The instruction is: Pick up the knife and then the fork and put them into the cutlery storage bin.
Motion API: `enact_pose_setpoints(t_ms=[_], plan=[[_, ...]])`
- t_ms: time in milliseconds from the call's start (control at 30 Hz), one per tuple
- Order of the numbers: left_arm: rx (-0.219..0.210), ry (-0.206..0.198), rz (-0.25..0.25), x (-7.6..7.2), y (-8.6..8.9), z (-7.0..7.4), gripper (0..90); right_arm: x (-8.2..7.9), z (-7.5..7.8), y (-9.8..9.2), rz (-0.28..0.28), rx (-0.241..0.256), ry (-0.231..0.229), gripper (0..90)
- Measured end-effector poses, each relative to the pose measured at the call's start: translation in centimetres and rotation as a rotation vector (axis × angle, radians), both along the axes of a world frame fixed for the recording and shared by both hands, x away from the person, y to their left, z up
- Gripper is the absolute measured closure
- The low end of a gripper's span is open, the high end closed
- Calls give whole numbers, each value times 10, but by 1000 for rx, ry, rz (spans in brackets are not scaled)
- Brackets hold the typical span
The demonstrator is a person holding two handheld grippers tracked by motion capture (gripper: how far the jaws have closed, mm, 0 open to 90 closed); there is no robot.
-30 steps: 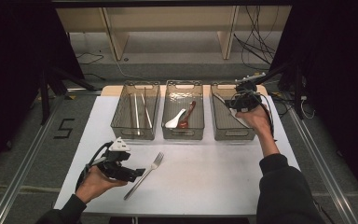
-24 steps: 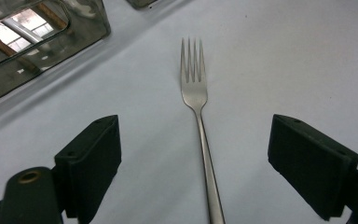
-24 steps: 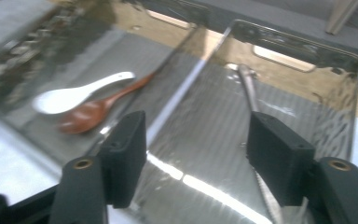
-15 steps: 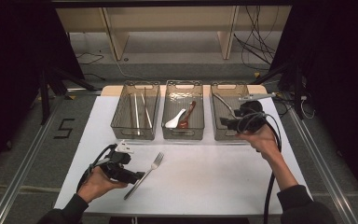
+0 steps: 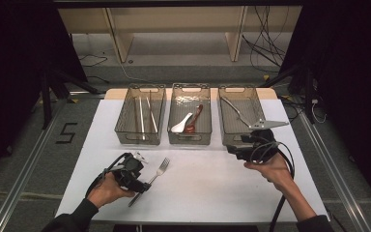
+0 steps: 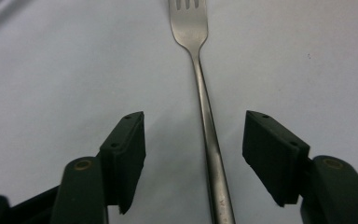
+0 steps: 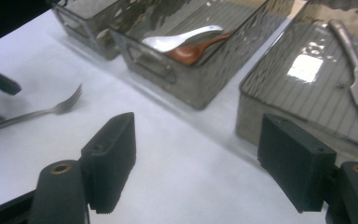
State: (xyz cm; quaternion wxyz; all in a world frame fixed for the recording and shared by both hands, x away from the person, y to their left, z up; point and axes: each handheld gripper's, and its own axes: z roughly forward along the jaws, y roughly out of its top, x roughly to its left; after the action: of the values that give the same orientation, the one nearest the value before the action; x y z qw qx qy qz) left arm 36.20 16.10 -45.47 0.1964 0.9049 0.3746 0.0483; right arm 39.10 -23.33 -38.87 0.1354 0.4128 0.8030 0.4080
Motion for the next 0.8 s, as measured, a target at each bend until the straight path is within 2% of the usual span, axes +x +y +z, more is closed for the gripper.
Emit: enact_pose_setpoints(t_ms=[233,333,500,633,800], plan=[[26,45,-30,3,-5,-5,484,-18,-6,2,26,2,15,279],[43,46,-31,4,-7,-7,528,-23,-6,3,39,5,17,279],[59,70,-70,6,-11,-9,598,-26,-8,6,58,3,21,279],[62,84,-79,7,-14,-10,645,-26,-10,7,66,-4,29,279],[75,76,-90,9,-14,-10,694,-26,-10,8,71,-6,28,280]])
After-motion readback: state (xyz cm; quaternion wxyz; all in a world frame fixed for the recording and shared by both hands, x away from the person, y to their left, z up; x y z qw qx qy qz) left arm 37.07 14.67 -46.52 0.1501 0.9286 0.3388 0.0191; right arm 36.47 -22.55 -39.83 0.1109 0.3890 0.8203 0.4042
